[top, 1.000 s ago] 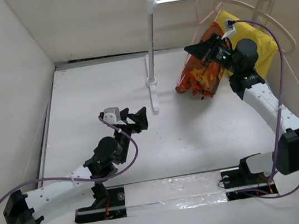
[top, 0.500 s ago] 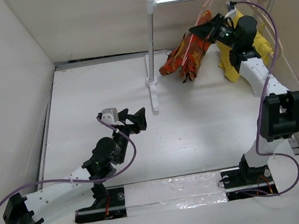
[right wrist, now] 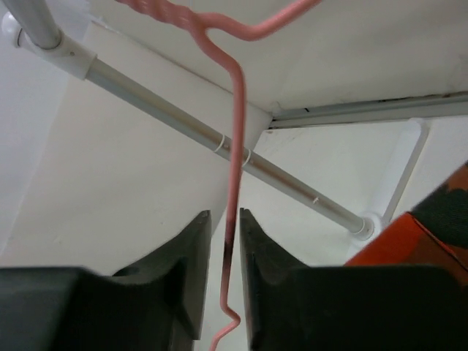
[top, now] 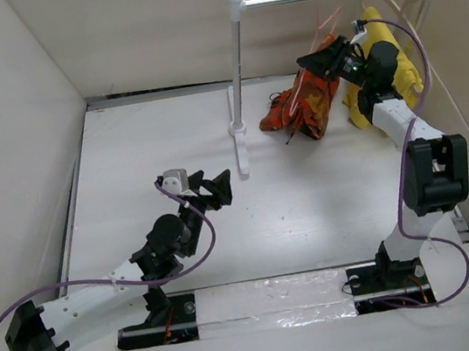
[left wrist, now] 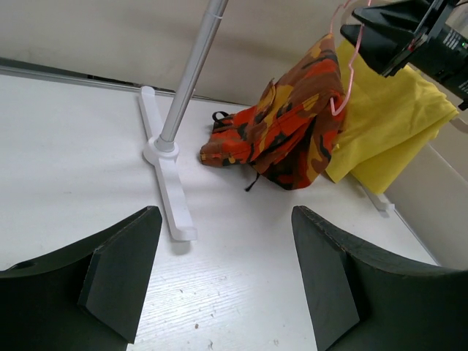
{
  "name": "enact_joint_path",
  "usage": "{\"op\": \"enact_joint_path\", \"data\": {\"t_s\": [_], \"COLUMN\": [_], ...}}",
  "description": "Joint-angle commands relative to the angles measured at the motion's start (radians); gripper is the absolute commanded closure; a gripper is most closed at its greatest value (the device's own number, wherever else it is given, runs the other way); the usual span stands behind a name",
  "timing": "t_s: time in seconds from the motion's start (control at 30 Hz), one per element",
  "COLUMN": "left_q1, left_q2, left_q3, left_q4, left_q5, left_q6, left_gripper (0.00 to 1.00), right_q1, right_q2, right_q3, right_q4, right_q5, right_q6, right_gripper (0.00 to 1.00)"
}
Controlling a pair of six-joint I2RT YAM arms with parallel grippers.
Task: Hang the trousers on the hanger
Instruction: Place the hanger at the clothesline.
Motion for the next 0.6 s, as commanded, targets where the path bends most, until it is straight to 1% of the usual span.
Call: {"op": "enact_joint_path", "data": {"t_s": [0.0,0.03,0.07,0.13,0.17,0.2,0.27,0.3,0.33,0.43,0.47,0.5,0.53,0.57], "left_q1": [0.004,0.004,0.013,0.013,0.013,0.013,0.013,0.013,0.013,0.013,0.013,0.013,0.013,0.013], "left_q2": [-0.006,-0.008,-0.006,-0.008,-0.009,-0.011,-0.008,-0.008,-0.009,-0.017,-0.015,-0.012,-0.008,-0.005], "left_q3": [0.006,0.006,0.009,0.012,0.011,0.008,0.009,0.014,0.017,0.003,0.0,0.0,0.005,0.008], "left_q4": [0.035,0.032,0.028,0.013,0.016,0.02,0.02,0.011,0.005,0.023,0.028,0.029,0.023,0.017], "left_q5": [0.0,-0.011,-0.021,-0.034,-0.031,-0.032,-0.038,-0.045,-0.045,-0.051,-0.051,-0.051,-0.051,-0.051], "left_q6": [0.007,0.013,0.016,0.011,0.011,0.011,0.011,0.008,0.007,0.007,0.01,0.013,0.008,0.002], "left_gripper": [0.31,0.31,0.31,0.31,0.31,0.3,0.3,0.3,0.3,0.29,0.29,0.27,0.27,0.27], "right_q1": [0.009,0.009,0.009,0.021,0.022,0.022,0.022,0.031,0.031,0.031,0.031,0.043,0.054,0.066], "right_q2": [-0.097,-0.109,-0.122,-0.169,-0.189,-0.209,-0.281,-0.312,-0.373,-0.473,-0.547,-0.588,-0.626,-0.707], "right_q3": [-0.051,-0.063,-0.074,-0.091,-0.096,-0.1,-0.117,-0.132,-0.171,-0.227,-0.275,-0.303,-0.332,-0.394], "right_q4": [0.21,0.205,0.198,0.133,0.106,0.06,-0.006,-0.043,-0.055,-0.117,-0.131,-0.157,-0.163,-0.166], "right_q5": [0.01,0.021,0.031,0.065,0.074,0.096,0.119,0.16,0.177,0.225,0.243,0.261,0.26,0.252], "right_q6": [-0.034,-0.043,-0.057,-0.112,-0.136,-0.194,-0.25,-0.294,-0.313,-0.383,-0.406,-0.445,-0.46,-0.477], "right_gripper": [0.55,0.5,0.43,0.41,0.14,0.0,0.0,0.0,0.0,0.0,0.0,0.0,0.0,0.0]}}
